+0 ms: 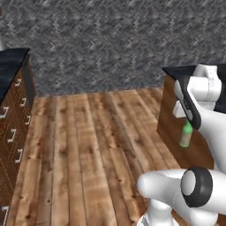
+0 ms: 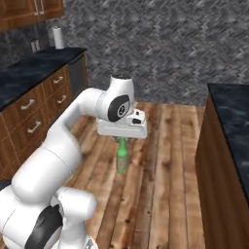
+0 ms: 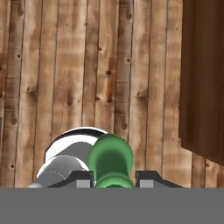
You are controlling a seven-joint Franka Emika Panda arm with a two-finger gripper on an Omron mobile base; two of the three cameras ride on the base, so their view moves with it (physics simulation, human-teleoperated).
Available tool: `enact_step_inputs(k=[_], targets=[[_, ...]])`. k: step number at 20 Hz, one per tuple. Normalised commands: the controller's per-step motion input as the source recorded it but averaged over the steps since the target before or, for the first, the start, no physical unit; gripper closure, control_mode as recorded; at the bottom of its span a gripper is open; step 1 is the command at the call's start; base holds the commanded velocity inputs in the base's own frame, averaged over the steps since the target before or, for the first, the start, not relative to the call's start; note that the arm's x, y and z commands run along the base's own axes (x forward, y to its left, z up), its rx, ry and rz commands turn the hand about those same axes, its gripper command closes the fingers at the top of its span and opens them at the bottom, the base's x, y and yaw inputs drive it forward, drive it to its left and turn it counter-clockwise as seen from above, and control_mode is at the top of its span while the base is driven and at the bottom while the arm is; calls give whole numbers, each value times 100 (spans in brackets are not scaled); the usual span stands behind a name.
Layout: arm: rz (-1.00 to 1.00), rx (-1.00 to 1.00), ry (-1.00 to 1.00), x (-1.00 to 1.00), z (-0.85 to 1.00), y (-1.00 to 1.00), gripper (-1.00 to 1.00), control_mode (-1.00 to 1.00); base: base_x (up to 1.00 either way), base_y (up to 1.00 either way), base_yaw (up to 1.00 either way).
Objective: Move the drinks to the dining counter.
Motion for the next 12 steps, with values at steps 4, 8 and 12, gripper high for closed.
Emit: enact_step_inputs(k=[4, 8, 12], targets=[[0, 0, 0, 0, 0, 0, 100, 100, 96, 46, -52], [0, 0, 0, 0, 0, 0, 100, 100, 78, 51, -66], [0, 0, 0, 0, 0, 0, 100, 100, 70, 61, -71]])
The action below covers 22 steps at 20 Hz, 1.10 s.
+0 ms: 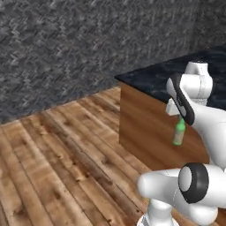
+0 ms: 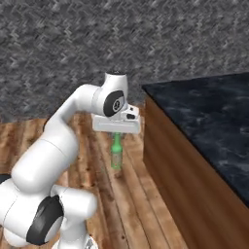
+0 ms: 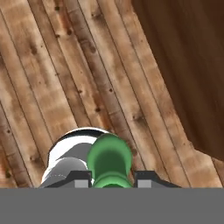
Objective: Move the drinks to the dining counter.
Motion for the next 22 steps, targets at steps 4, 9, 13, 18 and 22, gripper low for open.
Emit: enact_step_inputs(k=[4, 9, 13, 18, 22], targets=[[0, 0, 0, 0, 0, 0, 100, 100, 67, 69, -73], [0, 0, 0, 0, 0, 0, 100, 100, 67, 72, -73], [0, 0, 0, 0, 0, 0, 100, 100, 74, 77, -70], [0, 0, 0, 0, 0, 0, 100, 100, 81, 86, -66], [0, 0, 0, 0, 0, 0, 100, 100, 78, 100, -55]])
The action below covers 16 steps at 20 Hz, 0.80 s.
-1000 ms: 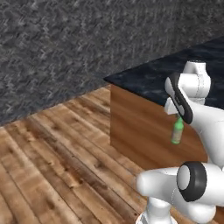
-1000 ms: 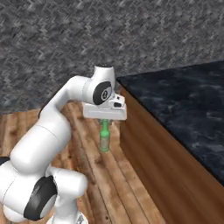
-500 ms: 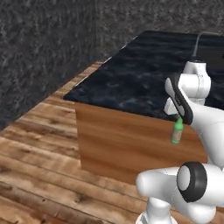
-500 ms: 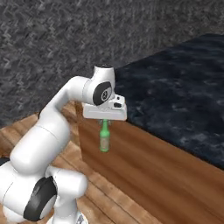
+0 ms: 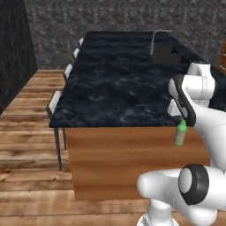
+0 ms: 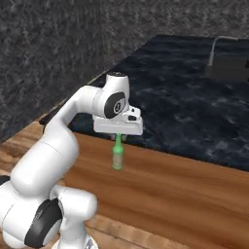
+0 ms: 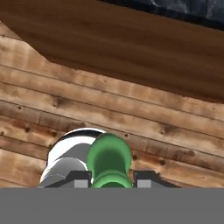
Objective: Move the drinks to the dining counter.
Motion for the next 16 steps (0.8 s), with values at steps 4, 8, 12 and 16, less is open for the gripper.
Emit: enact_step_inputs(k=[4, 8, 12, 16], targets=[[0, 0, 0, 0, 0, 0, 100, 100, 84, 100, -44], [0, 0, 0, 0, 0, 0, 100, 100, 78, 100, -37], [0, 0, 0, 0, 0, 0, 100, 100, 65, 88, -15], [0, 0, 0, 0, 0, 0, 100, 100, 43, 81, 0]])
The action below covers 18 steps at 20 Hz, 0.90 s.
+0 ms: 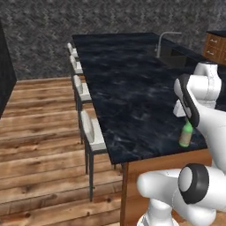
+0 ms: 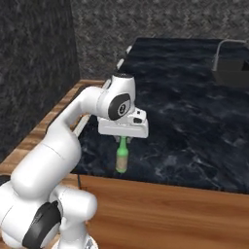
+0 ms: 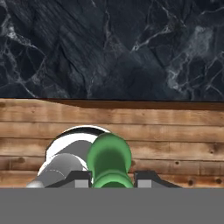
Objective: Move the drinks to the dining counter.
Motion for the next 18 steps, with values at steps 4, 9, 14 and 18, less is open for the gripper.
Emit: enact_step_inputs(k=[4, 9, 14, 18], targets=[[0, 0, 0, 0, 0, 0, 100, 100, 24, 47, 0], [0, 0, 0, 0, 0, 0, 100, 100, 25, 26, 4], [0, 0, 0, 0, 0, 0, 100, 100, 33, 23, 4], [0, 0, 0, 0, 0, 0, 100, 100, 48, 23, 3]])
